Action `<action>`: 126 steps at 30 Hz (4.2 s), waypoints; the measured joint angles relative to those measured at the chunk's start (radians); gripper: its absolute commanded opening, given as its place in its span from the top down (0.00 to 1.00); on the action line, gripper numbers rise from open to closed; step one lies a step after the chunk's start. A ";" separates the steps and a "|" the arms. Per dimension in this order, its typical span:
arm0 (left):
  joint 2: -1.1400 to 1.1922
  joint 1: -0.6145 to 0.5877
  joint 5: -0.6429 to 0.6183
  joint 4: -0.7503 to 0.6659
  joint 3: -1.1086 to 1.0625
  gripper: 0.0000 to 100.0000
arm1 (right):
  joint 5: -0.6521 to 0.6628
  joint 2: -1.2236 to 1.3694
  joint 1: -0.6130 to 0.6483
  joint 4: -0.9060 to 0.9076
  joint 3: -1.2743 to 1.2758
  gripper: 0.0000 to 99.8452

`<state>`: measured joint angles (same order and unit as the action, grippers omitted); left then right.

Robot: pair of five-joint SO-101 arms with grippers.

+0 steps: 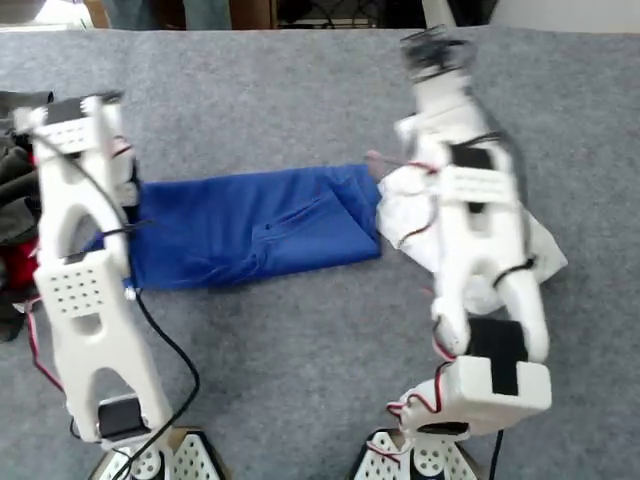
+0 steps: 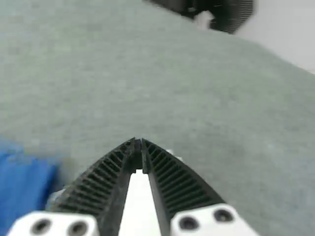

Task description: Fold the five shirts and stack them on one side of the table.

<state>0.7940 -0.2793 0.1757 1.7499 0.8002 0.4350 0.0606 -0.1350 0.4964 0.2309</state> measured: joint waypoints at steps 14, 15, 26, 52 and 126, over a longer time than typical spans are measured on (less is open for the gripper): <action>-0.170 0.368 -0.091 0.000 -0.089 0.97 | 0.002 0.011 -0.229 -0.006 -0.118 0.98; -0.170 0.384 -0.104 0.000 -0.089 0.97 | 0.002 0.023 -0.235 -0.008 -0.137 0.98; -0.170 0.565 -0.227 0.002 -0.049 0.97 | 0.002 0.130 -0.279 0.071 -0.282 0.98; -0.092 0.816 -0.474 -0.167 0.101 0.97 | 0.002 0.140 -0.310 0.074 -0.282 0.98; 0.091 0.086 -0.319 -0.114 0.226 0.97 | 0.264 0.465 0.166 1.215 -0.772 0.99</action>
<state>0.8846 -0.1933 -0.1435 1.6364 1.0257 0.6989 0.5255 0.0307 1.7116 -0.5409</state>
